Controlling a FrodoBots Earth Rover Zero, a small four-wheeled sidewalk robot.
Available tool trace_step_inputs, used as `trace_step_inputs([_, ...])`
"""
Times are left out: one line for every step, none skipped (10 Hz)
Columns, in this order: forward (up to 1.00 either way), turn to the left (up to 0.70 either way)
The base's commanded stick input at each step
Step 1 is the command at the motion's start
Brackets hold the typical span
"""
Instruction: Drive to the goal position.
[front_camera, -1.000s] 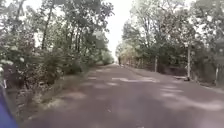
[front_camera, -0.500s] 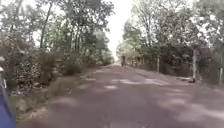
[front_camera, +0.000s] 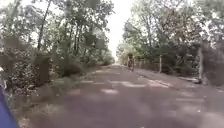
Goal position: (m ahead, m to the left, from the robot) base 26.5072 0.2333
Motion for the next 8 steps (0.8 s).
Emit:
trace_step_inputs([0.70,0.00])
trace_step_inputs([0.70,0.00])
trace_step_inputs([0.70,0.00])
trace_step_inputs([0.70,0.00])
trace_step_inputs([0.70,0.00])
trace_step_inputs([0.70,0.00])
trace_step_inputs([0.70,0.00])
trace_step_inputs([0.70,0.00])
